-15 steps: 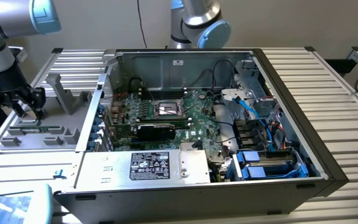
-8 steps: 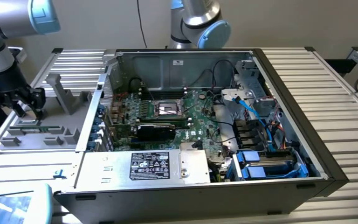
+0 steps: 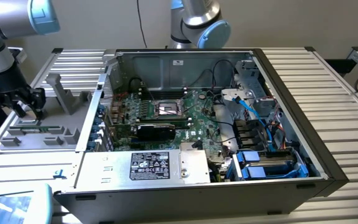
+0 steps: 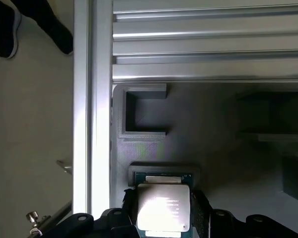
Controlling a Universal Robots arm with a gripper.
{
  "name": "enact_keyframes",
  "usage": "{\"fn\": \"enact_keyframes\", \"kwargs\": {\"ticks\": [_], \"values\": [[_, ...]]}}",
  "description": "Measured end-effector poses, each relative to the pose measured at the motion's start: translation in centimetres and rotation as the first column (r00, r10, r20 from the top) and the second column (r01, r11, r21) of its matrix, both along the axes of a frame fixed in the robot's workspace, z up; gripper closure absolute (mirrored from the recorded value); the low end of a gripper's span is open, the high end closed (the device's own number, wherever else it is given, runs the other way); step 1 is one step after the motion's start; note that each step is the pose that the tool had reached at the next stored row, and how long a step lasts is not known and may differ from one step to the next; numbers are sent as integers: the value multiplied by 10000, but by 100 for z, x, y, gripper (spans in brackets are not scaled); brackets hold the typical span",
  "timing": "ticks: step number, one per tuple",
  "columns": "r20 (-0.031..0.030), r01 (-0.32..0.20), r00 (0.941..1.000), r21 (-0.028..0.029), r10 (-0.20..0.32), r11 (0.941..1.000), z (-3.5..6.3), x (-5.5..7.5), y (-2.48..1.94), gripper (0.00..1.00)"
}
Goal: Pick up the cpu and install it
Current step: 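Pick up the cpu and move it towards the insertion slot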
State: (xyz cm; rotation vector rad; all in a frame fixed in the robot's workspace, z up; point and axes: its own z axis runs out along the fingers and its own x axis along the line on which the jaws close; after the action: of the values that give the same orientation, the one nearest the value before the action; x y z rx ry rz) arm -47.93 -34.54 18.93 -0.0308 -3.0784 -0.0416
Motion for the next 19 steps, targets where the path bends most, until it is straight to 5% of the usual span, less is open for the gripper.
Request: {"fn": "enact_keyframes", "kwargs": {"ticks": [19], "values": [[-2,3,10000,-1,-3,10000,-11,-1,0,47]]}}
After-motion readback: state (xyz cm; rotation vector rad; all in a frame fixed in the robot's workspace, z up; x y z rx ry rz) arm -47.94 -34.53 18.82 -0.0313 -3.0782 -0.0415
